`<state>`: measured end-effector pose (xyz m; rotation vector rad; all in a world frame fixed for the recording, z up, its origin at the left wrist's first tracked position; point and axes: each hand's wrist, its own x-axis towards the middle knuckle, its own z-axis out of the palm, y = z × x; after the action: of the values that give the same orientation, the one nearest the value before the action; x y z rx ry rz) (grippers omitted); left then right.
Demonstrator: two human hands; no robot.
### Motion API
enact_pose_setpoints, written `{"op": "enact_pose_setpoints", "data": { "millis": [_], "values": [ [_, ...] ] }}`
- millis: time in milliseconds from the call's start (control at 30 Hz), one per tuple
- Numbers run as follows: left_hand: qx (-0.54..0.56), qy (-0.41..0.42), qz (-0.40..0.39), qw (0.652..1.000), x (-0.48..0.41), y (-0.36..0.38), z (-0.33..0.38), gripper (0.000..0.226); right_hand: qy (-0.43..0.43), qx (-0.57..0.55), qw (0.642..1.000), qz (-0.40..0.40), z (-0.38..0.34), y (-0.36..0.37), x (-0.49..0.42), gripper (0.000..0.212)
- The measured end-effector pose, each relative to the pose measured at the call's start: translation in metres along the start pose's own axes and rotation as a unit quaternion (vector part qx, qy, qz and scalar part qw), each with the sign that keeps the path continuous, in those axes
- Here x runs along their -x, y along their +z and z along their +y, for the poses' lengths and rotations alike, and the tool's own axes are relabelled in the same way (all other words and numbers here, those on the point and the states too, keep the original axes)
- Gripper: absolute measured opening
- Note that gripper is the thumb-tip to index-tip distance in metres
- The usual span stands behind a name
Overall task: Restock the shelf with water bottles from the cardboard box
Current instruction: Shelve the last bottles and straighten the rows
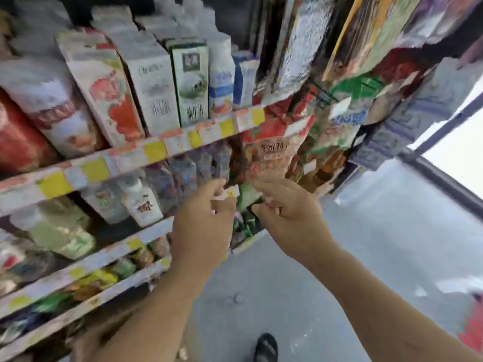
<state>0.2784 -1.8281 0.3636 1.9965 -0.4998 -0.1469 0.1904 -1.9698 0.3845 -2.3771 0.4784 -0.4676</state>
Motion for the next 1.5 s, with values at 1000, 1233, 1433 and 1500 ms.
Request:
{"op": "enact_pose_setpoints", "data": {
  "millis": [1000,1233,1433,1500],
  "values": [
    [-0.056,-0.301,0.020,0.952,0.128,0.271,-0.505,0.024,0.140,0.144,0.917,-0.345,0.509,0.501,0.190,0.019],
    [-0.009,-0.308,0.035,0.951,0.120,0.261,-0.469,0.022,0.103,0.103,0.954,-0.261,0.471,0.460,0.166,0.016],
    [0.066,-0.273,0.058,0.958,0.105,0.204,-0.347,0.026,-0.022,0.018,0.973,-0.228,0.332,0.306,0.098,0.029],
    [0.099,-0.254,0.069,0.960,0.094,0.174,-0.289,0.029,-0.065,0.018,0.973,-0.222,0.270,0.241,0.067,0.025]
  ]
}}
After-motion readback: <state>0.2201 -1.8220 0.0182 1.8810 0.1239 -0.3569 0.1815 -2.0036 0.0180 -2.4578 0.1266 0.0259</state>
